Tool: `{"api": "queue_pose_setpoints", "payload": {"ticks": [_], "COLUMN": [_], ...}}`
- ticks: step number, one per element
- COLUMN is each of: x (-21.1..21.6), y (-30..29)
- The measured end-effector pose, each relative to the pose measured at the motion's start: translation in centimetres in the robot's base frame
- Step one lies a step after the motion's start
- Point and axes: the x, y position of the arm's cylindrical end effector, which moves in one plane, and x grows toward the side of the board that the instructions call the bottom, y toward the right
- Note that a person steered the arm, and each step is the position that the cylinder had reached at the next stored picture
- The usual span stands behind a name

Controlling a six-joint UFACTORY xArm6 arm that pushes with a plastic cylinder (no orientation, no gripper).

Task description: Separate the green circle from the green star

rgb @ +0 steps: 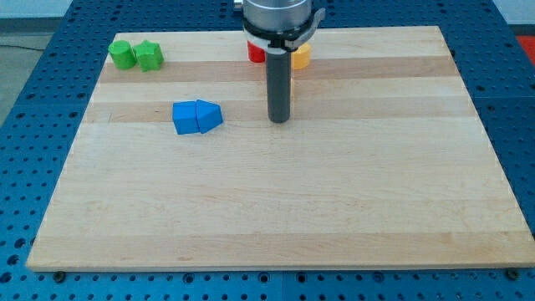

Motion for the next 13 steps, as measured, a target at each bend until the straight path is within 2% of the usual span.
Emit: {"api": "queue_pose_setpoints", "payload": {"ticks": [2, 3, 5, 6, 7, 8, 9, 10, 11, 12, 13], "x": [-7.3, -6.1, -19.9, -17.2, -12.1, -10.5, -9.4, -6.6, -2.5, -1.9, -4.3], "y": [-1.4, -10.7, -19.0, -27.3, -27.3, -24.9, -30.5, -30.0, -21.6, -21.2, -26.5]}}
